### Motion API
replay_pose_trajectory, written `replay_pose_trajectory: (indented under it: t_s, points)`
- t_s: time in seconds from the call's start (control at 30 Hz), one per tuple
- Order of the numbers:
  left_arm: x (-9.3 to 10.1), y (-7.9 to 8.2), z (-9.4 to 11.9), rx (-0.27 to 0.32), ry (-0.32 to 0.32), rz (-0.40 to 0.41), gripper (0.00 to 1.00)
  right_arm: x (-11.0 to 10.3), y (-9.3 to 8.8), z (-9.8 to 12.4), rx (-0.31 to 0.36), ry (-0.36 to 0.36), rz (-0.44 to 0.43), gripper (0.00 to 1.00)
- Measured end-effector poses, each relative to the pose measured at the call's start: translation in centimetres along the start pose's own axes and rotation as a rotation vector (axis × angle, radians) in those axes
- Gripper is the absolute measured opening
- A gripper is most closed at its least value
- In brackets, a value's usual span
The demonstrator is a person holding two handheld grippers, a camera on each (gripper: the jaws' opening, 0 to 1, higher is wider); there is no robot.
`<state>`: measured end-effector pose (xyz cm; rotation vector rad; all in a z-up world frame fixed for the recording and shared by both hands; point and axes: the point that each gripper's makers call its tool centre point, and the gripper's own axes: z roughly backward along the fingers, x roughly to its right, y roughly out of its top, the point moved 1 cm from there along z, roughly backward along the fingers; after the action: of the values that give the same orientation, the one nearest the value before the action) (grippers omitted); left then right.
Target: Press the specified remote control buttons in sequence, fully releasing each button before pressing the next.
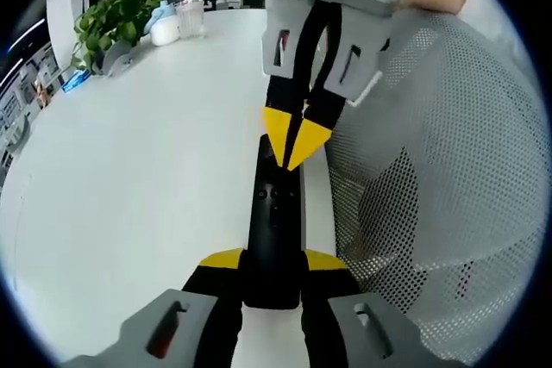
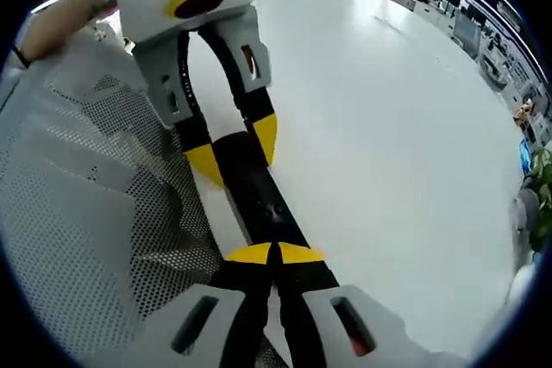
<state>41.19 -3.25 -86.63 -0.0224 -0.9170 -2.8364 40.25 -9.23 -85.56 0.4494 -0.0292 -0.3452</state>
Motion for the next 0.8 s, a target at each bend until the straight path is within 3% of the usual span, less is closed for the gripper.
replay_pose_trajectory:
  t_s: [0.27, 0.5, 0.7, 0.8]
  points:
    - [0.04, -0.01, 0.04, 0.002, 0.001, 0.001, 0.19, -0.13, -0.35, 0.15, -0.01, 0.006, 0.037, 0.0]
    - [0.05, 0.03, 0.02, -0.002, 0.0, -0.009, 0.19, -0.47, -0.33, -0.07, -0.049, -0.018, 0.19, 0.0]
    - [0.05, 0.0, -0.01, -0.008, 0.003, -0.02, 0.19, -0.18, -0.36, -0.11, -0.04, -0.012, 0.126, 0.0]
    - [0.05, -0.01, -0.02, -0.01, 0.005, -0.029, 0.19, -0.38, -0.34, -0.19, -0.047, -0.019, 0.135, 0.0]
